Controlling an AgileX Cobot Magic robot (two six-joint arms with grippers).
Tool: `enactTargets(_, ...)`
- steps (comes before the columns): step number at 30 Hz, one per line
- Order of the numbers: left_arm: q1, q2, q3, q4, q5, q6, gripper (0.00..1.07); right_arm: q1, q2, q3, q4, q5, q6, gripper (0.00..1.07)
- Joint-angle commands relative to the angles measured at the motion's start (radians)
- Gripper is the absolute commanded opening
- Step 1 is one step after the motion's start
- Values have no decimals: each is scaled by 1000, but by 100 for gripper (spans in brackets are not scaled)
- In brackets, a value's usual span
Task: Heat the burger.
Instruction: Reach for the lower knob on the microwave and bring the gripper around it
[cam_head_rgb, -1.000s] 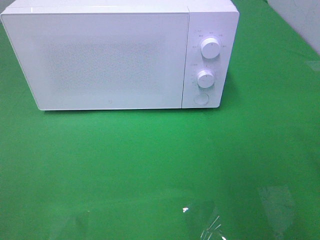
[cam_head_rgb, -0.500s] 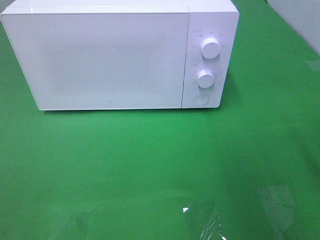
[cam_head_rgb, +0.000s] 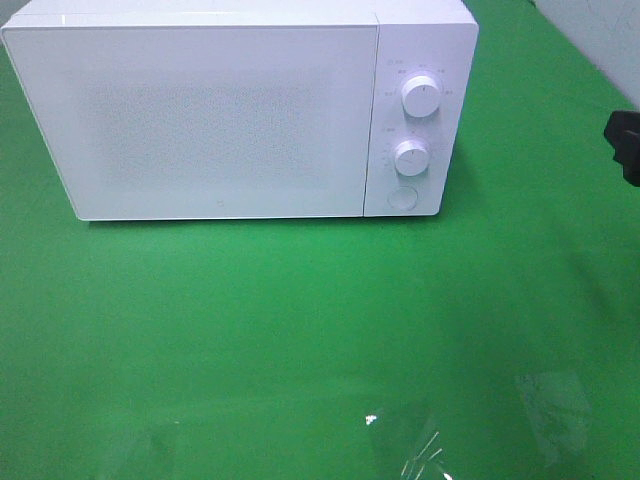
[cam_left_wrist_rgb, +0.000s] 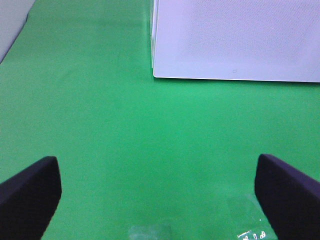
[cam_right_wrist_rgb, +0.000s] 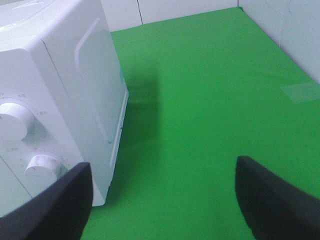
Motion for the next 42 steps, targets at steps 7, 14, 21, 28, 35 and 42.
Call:
enactTargets(7, 2, -23, 3, -8, -11, -4, 97, 100, 175, 6, 229, -263, -228, 76)
enactTargets(14, 2, -16, 3, -8, -11, -4, 97, 292, 278, 11, 479, -421, -374, 76)
enactTargets(21, 2, -16, 3, -8, -11, -4, 97, 484, 354, 11, 607, -551, -374, 76)
enactTargets(28, 2, -16, 3, -8, -11, -4, 97, 674, 428, 11, 754, -684, -382, 76)
enactTargets(35, 2, -16, 3, -8, -11, -4, 97, 807, 476, -17, 850, -779, -420, 76)
enactTargets(42, 2, -16, 3, -8, -11, -4, 97, 828, 579, -83, 857, -785, -448, 76)
